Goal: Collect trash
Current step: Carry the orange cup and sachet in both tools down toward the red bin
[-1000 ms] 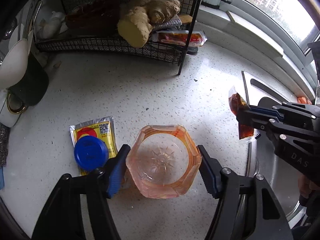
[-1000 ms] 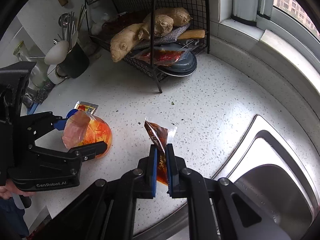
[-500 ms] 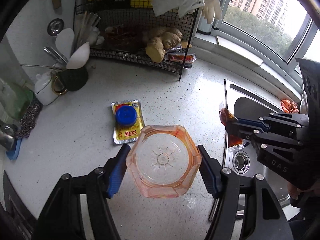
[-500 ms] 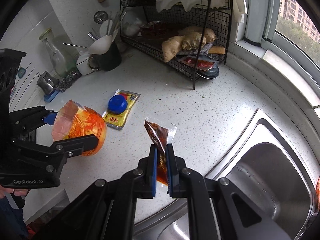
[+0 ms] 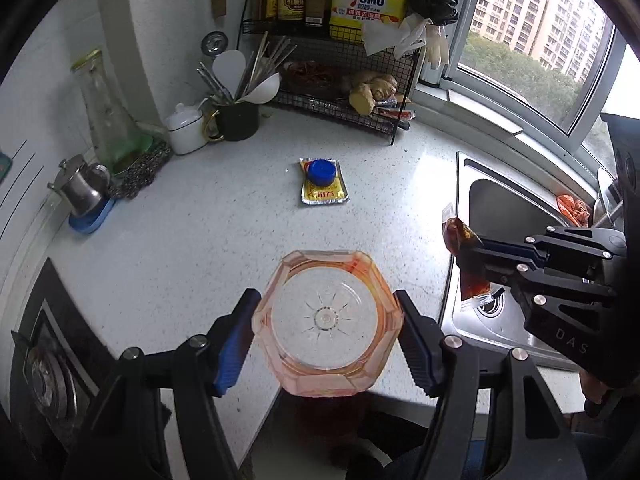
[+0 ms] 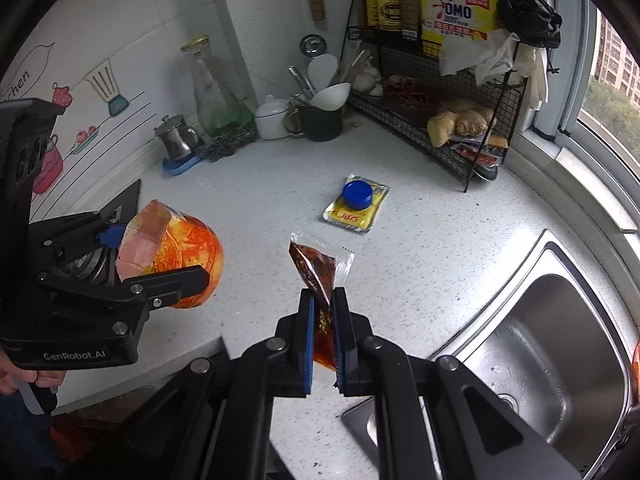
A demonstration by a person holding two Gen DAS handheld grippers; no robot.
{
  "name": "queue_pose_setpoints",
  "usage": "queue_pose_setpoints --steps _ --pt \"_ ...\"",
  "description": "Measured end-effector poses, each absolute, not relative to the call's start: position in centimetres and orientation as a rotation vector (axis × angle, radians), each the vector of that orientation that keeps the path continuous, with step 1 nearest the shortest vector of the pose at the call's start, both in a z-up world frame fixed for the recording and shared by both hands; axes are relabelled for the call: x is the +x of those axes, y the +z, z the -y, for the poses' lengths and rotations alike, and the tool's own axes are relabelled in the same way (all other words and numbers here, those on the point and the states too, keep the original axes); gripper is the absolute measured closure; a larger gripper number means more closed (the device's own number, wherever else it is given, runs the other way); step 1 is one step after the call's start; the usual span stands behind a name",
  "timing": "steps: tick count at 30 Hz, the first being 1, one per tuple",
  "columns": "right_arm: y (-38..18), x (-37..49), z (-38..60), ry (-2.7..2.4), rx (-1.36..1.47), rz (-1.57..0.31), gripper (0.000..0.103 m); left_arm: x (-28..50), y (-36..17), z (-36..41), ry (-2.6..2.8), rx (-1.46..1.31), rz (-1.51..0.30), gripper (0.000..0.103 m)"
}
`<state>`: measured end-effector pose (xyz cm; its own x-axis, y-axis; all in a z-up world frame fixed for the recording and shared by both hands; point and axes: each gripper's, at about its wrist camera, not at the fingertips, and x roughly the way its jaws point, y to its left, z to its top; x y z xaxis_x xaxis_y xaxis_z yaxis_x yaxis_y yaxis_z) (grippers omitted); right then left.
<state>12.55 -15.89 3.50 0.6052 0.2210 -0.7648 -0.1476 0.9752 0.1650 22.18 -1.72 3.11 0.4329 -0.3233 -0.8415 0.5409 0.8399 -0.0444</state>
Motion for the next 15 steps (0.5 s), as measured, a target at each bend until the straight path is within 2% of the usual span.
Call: queue_pose_setpoints --steps 15 --pt "1.3 4.1 5.8 0.354 0.010 -0.932 0.096 9.3 -0.3 -9.6 -0.409 0.182 -1.061 0.039"
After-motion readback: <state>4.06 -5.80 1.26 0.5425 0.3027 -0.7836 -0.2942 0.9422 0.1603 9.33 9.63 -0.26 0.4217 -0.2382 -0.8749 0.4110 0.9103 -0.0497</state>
